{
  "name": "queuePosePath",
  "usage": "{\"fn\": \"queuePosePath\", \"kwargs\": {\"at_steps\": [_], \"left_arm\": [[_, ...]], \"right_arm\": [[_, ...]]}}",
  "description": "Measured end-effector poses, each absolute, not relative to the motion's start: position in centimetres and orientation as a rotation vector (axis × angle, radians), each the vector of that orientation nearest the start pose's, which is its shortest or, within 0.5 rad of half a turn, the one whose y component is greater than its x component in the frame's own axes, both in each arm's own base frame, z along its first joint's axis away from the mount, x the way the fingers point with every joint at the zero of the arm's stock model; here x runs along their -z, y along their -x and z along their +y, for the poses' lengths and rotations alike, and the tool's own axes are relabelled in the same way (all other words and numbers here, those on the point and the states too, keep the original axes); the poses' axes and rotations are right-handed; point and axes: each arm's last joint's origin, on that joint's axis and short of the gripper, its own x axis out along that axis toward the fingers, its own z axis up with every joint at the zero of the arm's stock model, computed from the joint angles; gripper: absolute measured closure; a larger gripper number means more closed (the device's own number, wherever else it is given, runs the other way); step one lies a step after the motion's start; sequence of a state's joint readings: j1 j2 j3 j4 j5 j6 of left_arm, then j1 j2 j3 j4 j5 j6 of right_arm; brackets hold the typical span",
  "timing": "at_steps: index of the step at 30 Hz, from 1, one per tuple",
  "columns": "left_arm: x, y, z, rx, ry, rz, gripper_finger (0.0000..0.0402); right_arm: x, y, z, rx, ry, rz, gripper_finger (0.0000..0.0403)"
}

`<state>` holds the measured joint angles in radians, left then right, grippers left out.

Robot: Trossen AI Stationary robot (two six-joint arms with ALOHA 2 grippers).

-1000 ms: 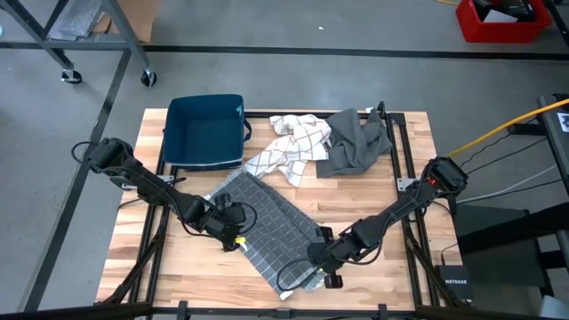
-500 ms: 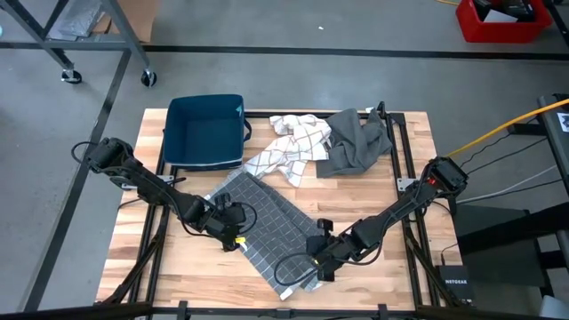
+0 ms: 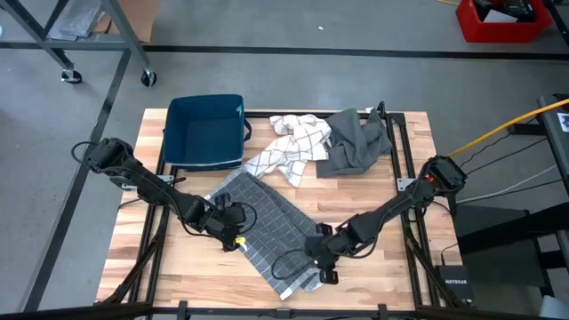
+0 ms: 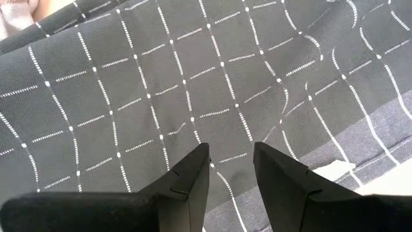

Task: Fold towel
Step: Fold the gray patterned towel

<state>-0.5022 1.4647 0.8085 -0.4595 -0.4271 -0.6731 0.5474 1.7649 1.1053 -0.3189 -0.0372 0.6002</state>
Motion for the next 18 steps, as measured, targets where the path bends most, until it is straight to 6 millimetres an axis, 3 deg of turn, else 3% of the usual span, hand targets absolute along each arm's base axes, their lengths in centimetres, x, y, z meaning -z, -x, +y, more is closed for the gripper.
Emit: {"fn": "queuePosePath", "kwargs": {"at_steps": [5, 9, 18], "left_arm": [[-18.0, -23.7, -11.7, -0.263, 0.117, 0.954, 0.0286], [-18.0, -23.7, -11.7, -0.263, 0.117, 0.953, 0.0286], [-18.0, -23.7, -11.7, -0.263, 0.117, 0.954, 0.0286]], "right_arm": [[-18.2, -30.3, 19.1, -0.364, -0.351, 1.105, 0.0231], [-18.1, -29.8, 19.5, -0.439, -0.376, 1.167, 0.0224], [-17.7, -28.5, 20.5, -0.342, -0.232, 1.159, 0.0224]]}}
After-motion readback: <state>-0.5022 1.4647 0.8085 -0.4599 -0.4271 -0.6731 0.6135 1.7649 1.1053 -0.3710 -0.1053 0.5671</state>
